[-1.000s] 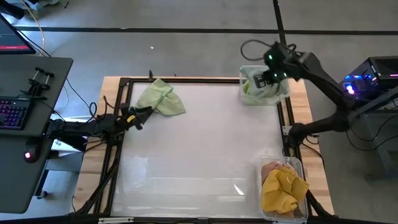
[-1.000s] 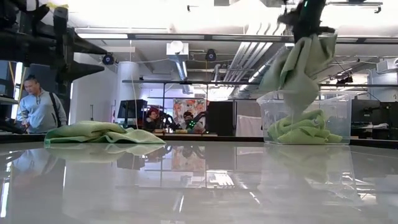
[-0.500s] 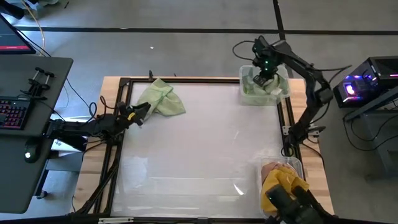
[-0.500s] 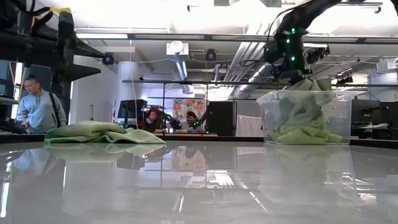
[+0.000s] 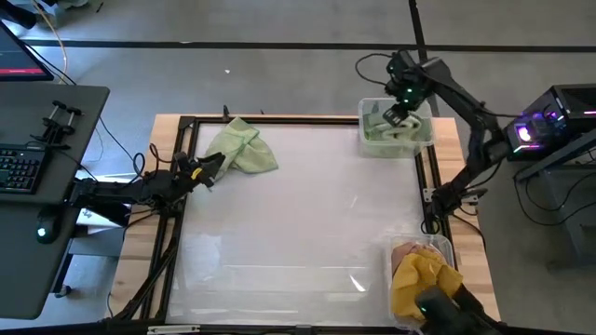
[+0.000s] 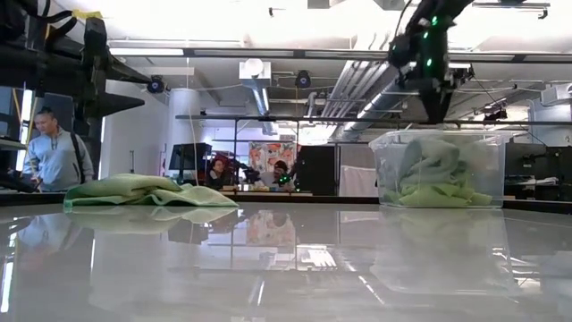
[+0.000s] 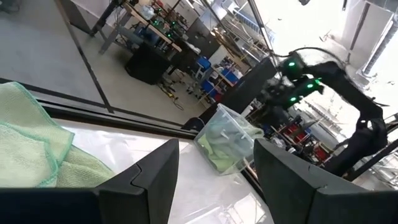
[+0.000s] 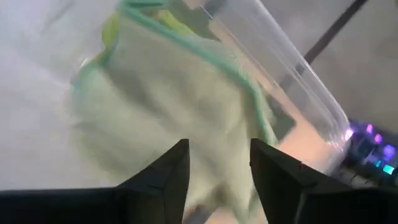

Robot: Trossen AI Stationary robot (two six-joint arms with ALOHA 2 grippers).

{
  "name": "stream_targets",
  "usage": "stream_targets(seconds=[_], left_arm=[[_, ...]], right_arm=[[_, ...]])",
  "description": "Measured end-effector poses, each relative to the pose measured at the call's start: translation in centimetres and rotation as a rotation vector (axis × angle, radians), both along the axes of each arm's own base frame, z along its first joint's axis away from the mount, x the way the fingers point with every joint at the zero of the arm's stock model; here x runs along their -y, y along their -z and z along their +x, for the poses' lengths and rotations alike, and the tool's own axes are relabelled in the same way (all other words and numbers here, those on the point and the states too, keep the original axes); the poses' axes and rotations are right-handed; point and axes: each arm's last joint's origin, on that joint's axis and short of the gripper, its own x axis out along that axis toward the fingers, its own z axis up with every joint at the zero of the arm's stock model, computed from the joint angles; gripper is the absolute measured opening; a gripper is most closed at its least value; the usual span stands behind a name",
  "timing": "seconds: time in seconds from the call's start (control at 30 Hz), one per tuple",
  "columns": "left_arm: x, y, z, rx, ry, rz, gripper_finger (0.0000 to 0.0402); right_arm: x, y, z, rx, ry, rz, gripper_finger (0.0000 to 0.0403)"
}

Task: Sort towels by color in basket
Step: Put the bottom light green towel into the top transparent bin

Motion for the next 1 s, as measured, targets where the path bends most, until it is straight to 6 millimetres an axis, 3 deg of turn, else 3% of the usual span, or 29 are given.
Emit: stream_targets(seconds=[0.2,0.33,0.47,0.67,0.77,0.9,1.0], left_arm=[[0.0,0.0,0.0,0.022,0.002,-0.024,0.0195],[0.0,0.0,0.0,0.02,0.001,-0.024,0.0195],[0.0,0.2,0.0,0.002,0.001,-0.024,0.0195],[0.0,0.2,0.0,-0.003,0.001,-0.024,0.0195],[0.0,0.2,0.0,-0.002,0.001,-0.024,0.0195],[0.0,0.2,0.0,0.001,0.001,-0.026,0.0195],[0.0,0.2,0.0,0.001,0.001,-0.026,0.0195]], right_arm=[[-2.7,-3.9,-1.5,0.152,0.179,-0.057,0.0164],[-3.3,-4.4,-1.7,0.261,0.222,-0.013,0.0138],[-3.0,-2.8,-1.6,0.249,0.259,0.014,0.0091],[-2.3,2.6,-1.4,0.204,0.32,0.042,0.0018],[-2.4,4.4,-1.3,0.211,0.346,0.072,0.0003],[-2.5,4.7,-1.4,0.205,0.353,0.08,0.0013],[-2.5,3.2,-1.3,0.228,0.349,0.055,0.0016]])
